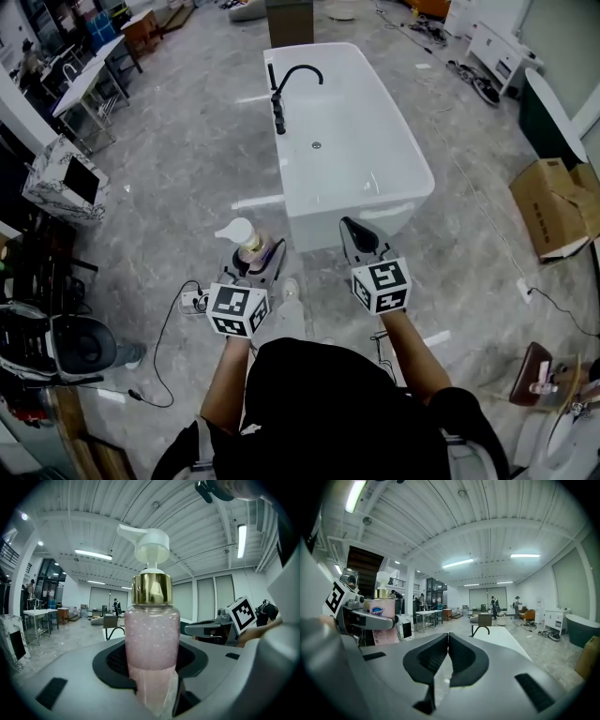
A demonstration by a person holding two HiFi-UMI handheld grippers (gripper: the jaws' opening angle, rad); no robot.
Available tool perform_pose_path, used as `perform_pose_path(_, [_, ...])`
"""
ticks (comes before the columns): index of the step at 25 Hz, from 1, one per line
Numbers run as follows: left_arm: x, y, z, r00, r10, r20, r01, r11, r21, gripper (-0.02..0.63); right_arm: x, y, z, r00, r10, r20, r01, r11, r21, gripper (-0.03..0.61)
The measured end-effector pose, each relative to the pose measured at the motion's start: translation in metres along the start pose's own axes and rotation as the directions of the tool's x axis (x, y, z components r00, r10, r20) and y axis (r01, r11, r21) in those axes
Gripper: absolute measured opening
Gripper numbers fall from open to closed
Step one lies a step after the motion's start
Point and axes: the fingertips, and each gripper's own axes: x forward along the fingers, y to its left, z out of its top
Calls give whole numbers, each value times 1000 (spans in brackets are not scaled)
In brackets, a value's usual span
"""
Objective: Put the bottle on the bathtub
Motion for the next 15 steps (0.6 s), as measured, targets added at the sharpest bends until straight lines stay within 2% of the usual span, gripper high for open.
perform_pose_path(7, [49, 36, 5, 1000, -10, -11, 10, 1000, -18, 227, 59, -22, 5, 1000, 10, -25, -10, 1000, -7, 25])
perform_pose_path(15, [120, 96, 17, 999, -36, -24, 35, 999, -32, 227, 142, -49, 14, 998, -5, -55, 5, 1000, 2, 25])
